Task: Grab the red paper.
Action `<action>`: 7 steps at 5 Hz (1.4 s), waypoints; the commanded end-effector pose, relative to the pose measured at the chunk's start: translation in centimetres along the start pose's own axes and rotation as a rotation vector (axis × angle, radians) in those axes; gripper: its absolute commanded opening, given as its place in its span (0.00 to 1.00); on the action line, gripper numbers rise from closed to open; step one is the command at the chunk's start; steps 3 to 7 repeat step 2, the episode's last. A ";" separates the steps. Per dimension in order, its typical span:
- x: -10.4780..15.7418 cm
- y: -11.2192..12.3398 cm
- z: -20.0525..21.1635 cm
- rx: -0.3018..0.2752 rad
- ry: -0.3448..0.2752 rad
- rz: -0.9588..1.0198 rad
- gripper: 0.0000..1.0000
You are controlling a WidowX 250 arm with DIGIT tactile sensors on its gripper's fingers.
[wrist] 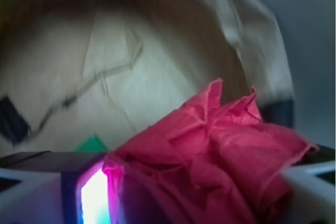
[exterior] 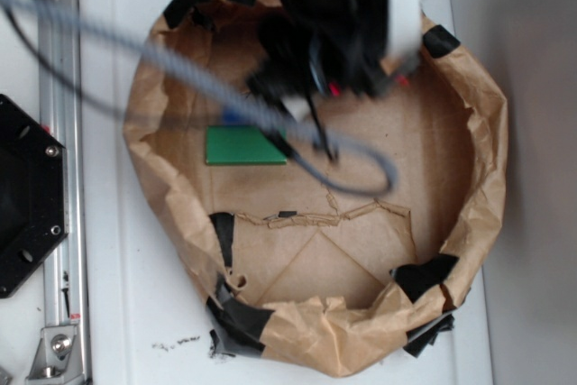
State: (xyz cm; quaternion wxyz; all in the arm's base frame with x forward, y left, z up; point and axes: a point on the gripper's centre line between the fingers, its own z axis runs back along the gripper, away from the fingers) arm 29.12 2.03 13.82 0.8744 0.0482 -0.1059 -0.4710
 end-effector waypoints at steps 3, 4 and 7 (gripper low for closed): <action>5.2 -0.7 1.1 -0.107 -0.174 0.230 0.00; 5.2 -0.7 1.1 -0.107 -0.174 0.230 0.00; 5.2 -0.7 1.1 -0.107 -0.174 0.230 0.00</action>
